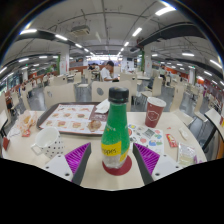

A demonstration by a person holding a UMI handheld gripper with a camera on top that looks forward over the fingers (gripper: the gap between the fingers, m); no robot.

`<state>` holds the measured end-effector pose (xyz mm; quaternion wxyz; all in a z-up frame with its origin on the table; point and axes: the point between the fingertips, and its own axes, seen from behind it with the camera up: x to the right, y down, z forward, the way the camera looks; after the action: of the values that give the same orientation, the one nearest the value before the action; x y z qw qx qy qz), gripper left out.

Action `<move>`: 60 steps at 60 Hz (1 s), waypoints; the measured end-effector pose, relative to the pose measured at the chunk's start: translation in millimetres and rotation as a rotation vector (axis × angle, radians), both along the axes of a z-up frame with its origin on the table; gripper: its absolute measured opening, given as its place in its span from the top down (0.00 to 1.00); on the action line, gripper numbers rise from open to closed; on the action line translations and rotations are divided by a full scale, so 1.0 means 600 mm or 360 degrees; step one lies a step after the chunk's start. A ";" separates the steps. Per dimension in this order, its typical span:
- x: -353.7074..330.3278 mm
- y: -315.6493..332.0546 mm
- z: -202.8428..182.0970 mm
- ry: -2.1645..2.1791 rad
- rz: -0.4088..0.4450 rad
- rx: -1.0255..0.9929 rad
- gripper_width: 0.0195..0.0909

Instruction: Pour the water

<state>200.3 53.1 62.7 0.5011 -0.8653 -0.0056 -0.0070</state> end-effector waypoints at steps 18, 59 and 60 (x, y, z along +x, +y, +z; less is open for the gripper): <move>-0.145 -0.207 0.028 0.0042 -0.0205 -0.0269 0.08; -0.517 -0.380 0.180 0.0097 -0.0130 -0.0309 0.08; -0.517 -0.380 0.180 0.0093 -0.0127 -0.0309 0.08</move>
<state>-109.6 -174.7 170.8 0.4141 -0.9092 0.0428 -0.0011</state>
